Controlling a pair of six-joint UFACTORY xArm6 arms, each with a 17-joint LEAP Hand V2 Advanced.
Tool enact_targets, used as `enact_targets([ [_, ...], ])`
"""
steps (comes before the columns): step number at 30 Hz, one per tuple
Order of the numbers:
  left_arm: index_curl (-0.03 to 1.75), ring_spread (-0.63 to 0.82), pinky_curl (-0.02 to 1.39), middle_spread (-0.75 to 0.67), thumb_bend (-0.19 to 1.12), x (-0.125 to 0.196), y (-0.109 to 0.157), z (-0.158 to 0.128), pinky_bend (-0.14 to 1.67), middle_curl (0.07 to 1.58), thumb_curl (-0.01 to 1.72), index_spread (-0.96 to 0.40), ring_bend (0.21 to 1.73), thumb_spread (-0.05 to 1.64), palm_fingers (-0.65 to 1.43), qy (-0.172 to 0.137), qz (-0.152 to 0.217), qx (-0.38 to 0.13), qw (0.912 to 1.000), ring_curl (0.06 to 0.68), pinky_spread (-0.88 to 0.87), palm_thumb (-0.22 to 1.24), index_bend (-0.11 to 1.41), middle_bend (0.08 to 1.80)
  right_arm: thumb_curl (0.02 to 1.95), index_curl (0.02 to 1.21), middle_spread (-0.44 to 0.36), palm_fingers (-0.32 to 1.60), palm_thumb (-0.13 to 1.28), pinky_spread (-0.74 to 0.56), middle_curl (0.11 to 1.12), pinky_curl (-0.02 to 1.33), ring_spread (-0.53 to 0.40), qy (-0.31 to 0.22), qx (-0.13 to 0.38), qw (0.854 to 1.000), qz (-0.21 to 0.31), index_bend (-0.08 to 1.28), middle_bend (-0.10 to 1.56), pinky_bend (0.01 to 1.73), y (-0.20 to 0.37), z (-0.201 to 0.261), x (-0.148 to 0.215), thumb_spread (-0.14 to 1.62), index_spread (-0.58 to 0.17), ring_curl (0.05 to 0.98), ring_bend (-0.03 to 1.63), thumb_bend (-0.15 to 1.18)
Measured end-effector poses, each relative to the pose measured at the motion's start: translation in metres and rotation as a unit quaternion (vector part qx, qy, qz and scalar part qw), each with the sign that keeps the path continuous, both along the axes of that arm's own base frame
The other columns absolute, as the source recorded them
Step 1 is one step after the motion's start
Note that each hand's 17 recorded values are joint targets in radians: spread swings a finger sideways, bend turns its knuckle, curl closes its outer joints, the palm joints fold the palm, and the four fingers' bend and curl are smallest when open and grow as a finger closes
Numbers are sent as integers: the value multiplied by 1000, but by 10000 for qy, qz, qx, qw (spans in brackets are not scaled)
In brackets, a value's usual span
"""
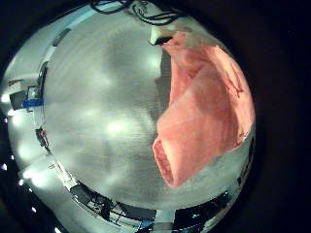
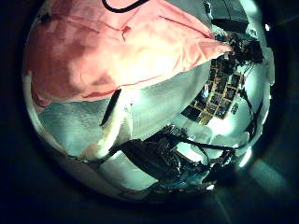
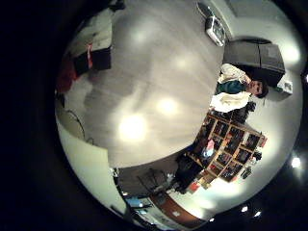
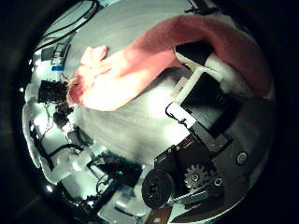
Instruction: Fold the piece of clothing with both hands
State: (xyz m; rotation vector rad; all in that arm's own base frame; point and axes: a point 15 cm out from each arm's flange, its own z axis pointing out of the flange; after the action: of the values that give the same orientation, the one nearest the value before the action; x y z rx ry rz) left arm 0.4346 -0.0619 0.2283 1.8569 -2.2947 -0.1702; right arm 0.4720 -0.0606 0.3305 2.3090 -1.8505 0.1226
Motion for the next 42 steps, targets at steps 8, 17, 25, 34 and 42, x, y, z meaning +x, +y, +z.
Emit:
enact_targets([
  [8,369,405,343,196,-10,-15,27,24,358,309,299,4,602,1301,94,-267,243,-64,9993,222,458,475,179,179,766,838,-117,1116,1049,-235,772,692,-219,-277,29,9962,828,1086,1301,1315,88,27,-1,1046,-253,723,1332,-7],
  [17,369,411,343,199,-12,-26,88,35,354,309,302,4,602,1296,102,-393,782,-42,9962,220,458,481,178,178,791,831,-115,1129,1047,-239,766,710,-219,-575,82,9813,1836,1090,1312,1304,208,45,2,1027,-247,733,1331,-12],
  [25,369,414,345,199,-12,-40,136,39,351,310,309,4,601,1289,105,-411,1194,-80,9920,219,445,486,179,181,811,824,-113,1129,1032,-235,758,725,-219,-646,196,9637,2582,1102,1320,1293,311,29,16,1025,-252,741,1328,-11],
  [34,378,413,342,200,-3,-64,181,53,340,309,323,6,593,1308,120,-524,1662,-135,9846,216,439,545,185,180,791,817,-117,1133,945,-246,748,733,-214,-553,450,9523,2967,1100,1318,1273,388,-46,26,1042,-246,741,1332,-25],
  [42,382,413,341,200,-10,-81,193,50,334,308,336,11,588,1314,124,-430,1793,-155,9827,215,438,568,184,177,704,740,-159,865,784,-403,683,670,-237,-258,1113,9538,2778,729,1160,1201,407,-67,18,1100,-297,678,1314,-31],
])
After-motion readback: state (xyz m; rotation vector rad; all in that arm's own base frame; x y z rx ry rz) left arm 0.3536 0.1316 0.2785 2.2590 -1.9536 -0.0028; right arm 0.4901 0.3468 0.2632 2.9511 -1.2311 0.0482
